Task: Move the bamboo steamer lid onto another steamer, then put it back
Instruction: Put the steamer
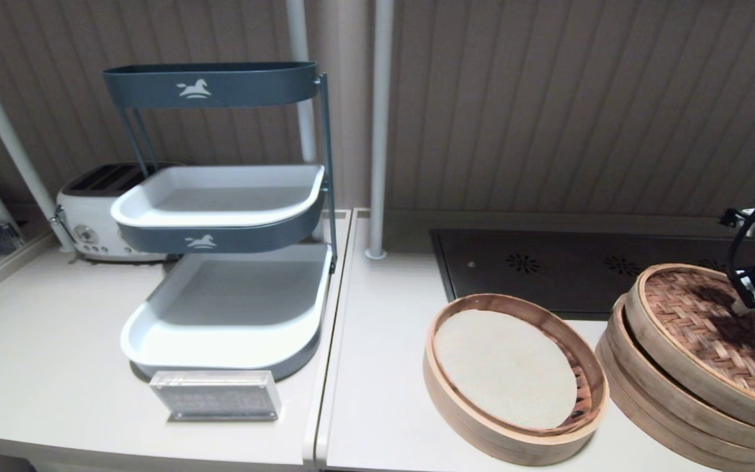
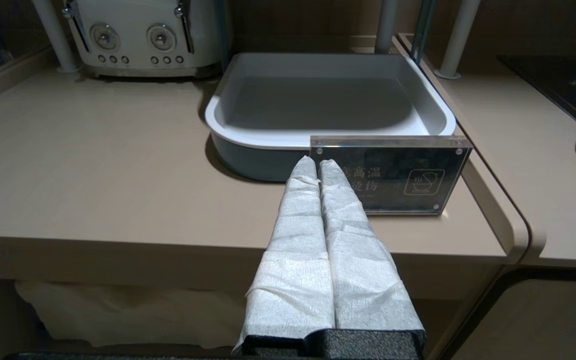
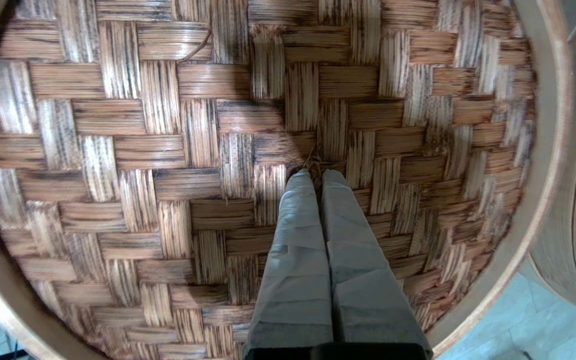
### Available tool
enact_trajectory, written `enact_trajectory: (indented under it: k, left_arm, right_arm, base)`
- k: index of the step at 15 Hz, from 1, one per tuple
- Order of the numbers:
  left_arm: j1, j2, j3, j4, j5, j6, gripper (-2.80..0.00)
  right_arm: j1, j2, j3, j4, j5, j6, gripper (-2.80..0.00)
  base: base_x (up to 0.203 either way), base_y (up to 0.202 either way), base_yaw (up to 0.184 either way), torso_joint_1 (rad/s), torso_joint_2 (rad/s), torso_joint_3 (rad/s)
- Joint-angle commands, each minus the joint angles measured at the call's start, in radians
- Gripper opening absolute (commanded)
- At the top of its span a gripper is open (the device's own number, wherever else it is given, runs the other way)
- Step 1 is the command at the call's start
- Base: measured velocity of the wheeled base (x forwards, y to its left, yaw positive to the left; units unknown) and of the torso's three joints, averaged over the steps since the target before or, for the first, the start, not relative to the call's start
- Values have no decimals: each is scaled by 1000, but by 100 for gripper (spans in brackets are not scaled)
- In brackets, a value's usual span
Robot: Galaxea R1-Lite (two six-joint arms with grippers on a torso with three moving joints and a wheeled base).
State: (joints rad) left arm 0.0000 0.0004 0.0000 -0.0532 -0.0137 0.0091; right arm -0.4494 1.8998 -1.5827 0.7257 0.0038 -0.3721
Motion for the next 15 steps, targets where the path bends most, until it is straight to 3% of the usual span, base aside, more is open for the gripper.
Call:
enact_trajectory:
  k: [1, 15]
  left_arm:
    - [0, -2, 28, 0, 0, 0, -280]
    - [0, -2, 28, -2, 0, 0, -280]
  right_arm:
    - [15, 2, -2, 5, 1, -2, -280]
    - [18, 15, 1, 5, -1, -2, -280]
  base:
    - [0, 0, 0, 0, 0, 0]
    - [0, 0, 0, 0, 0, 0]
